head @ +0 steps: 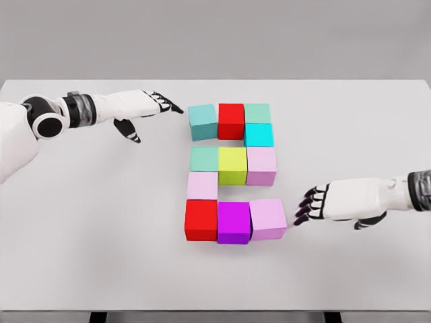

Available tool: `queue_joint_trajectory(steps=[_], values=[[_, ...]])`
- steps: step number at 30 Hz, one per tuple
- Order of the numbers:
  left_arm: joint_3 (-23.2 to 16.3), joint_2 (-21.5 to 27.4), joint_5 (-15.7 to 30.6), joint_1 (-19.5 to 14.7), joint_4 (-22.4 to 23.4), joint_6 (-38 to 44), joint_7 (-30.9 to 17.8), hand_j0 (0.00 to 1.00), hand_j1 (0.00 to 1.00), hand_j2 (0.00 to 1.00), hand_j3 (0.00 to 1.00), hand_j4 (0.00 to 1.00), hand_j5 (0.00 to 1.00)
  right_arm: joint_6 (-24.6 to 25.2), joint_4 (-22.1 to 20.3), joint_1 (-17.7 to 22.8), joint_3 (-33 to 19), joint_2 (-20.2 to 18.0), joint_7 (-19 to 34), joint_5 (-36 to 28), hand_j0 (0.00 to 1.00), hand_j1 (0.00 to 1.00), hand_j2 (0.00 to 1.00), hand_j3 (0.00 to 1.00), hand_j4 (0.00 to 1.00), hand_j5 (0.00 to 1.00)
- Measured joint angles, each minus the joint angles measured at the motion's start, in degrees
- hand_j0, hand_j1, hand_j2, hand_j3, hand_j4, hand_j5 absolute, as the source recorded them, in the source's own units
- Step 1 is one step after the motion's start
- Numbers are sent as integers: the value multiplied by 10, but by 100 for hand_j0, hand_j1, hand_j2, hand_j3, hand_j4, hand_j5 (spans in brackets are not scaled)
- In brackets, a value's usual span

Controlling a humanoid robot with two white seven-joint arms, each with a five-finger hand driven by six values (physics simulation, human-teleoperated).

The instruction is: Assemble the squares on the desktop into the number 2

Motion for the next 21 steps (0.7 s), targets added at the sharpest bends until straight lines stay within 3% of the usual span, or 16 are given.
queue_joint_trajectory(steps=[6, 11, 21], values=[[0, -1, -1, 0, 0, 0, 0, 100, 100, 100, 100, 100, 100, 0, 5, 0, -30, 2, -1, 0, 98, 98, 98, 98, 98, 98], [-1, -2, -2, -1, 0, 0, 0, 100, 100, 100, 100, 100, 100, 0, 50, 0, -62, 32, 3, 2, 98, 98, 98, 98, 98, 98], [0, -2, -1, 0, 0, 0, 0, 100, 100, 100, 100, 100, 100, 0, 94, 5, -126, 30, 2, -9, 99, 99, 99, 99, 99, 99]])
